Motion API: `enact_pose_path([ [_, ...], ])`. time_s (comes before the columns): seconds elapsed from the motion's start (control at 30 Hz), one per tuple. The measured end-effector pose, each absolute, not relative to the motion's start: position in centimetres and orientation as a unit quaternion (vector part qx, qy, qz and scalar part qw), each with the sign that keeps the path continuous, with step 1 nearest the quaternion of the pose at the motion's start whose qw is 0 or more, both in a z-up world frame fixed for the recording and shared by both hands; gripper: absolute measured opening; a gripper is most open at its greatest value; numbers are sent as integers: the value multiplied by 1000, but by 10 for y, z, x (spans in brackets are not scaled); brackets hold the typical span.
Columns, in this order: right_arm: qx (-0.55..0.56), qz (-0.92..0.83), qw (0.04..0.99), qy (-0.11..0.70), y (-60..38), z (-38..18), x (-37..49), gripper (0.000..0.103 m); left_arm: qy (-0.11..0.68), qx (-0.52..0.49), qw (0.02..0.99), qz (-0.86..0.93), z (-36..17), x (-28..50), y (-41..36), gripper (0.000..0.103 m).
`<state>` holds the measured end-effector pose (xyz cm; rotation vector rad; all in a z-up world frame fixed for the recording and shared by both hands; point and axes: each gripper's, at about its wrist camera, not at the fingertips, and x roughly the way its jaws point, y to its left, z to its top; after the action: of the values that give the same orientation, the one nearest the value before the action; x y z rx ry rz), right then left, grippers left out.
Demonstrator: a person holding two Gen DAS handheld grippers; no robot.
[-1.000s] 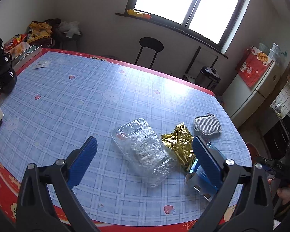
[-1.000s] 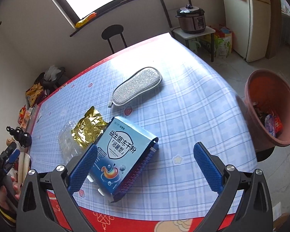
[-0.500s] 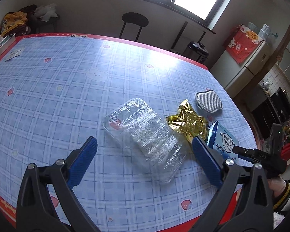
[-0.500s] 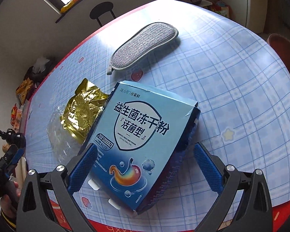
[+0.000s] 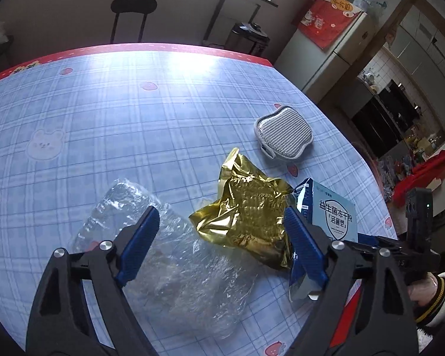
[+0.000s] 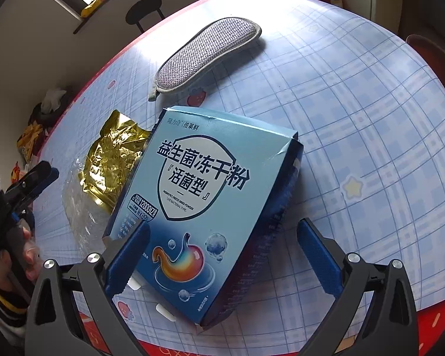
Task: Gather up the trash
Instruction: 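Close the left gripper on the gold foil bag while the right straddles the blue box, then lift the gold foil bag with the left gripper while the right grasps and lifts the blue box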
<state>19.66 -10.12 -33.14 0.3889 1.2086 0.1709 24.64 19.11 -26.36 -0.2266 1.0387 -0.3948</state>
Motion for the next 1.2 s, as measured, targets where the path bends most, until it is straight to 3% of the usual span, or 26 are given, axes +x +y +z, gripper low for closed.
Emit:
enact_pose_path([
  [0.17,170,86,801,568,-94,-336,193,98,528,-80,815,-228,-283,287,168,80],
  [0.3,172,89,801,566,-96,-335,195,98,558,-73,790,-244,-302,304,159,67],
  [0.5,170,90,803,563,-94,-335,197,98,580,-61,767,-269,-316,302,150,60],
  [1.03,165,92,806,561,-92,-336,205,99,591,-96,748,-286,-319,296,144,61],
  [1.2,183,95,804,557,-99,-336,205,99,607,-110,726,-305,-319,287,138,45],
])
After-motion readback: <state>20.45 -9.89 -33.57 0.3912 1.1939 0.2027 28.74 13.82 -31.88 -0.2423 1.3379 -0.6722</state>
